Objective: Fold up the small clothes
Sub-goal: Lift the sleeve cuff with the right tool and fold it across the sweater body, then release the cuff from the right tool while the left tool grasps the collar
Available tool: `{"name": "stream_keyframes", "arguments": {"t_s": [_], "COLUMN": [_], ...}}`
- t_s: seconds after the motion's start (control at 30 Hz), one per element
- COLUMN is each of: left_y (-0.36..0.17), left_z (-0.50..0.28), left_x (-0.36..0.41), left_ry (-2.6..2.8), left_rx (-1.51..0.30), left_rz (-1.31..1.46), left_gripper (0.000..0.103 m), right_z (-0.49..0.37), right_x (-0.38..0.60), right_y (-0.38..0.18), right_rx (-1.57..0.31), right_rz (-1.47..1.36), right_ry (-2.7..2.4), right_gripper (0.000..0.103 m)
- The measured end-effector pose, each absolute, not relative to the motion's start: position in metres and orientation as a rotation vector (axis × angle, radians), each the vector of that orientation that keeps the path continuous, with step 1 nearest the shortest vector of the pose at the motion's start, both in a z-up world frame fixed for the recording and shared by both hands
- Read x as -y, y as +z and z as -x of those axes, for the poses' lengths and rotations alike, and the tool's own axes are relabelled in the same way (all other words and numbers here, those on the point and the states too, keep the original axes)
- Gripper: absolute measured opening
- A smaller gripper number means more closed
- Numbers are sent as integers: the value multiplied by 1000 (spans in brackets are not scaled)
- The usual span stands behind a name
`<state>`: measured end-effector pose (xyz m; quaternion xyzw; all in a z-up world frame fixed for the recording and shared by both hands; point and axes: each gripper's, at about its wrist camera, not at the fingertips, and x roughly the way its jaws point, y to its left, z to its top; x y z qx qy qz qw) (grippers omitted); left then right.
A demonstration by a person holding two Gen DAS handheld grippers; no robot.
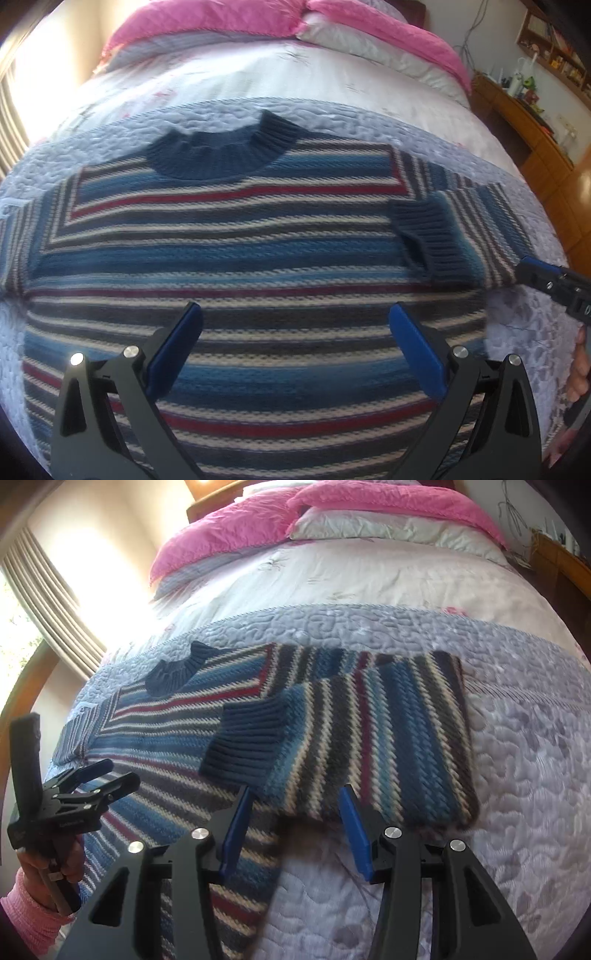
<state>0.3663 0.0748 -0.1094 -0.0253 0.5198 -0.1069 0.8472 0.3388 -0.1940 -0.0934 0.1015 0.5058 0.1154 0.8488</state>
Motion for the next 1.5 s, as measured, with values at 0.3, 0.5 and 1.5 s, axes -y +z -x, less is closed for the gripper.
{"name": "stream_keyframes", "arguments": {"t_s": [0.3,0.5,1.5], "left_y": [-137,-147,-73], "left_z": [-395,-405,-429], "left_x": [17,40,-204], "left_ry": [-329,-334,-56], "left_rx": [-1229,-1265,-962], "left_rz": [86,123,288], "left_gripper": [99,50,7], "right_z": [-299,-287,-378], "right_x": [232,240,142], "right_y": [-101,-107,-111], "right_rx": [-1057,-1049,-1085], "right_rz": [-221,-210,-329], "right_ry": [189,153,341], "right_gripper": [50,52,56]}}
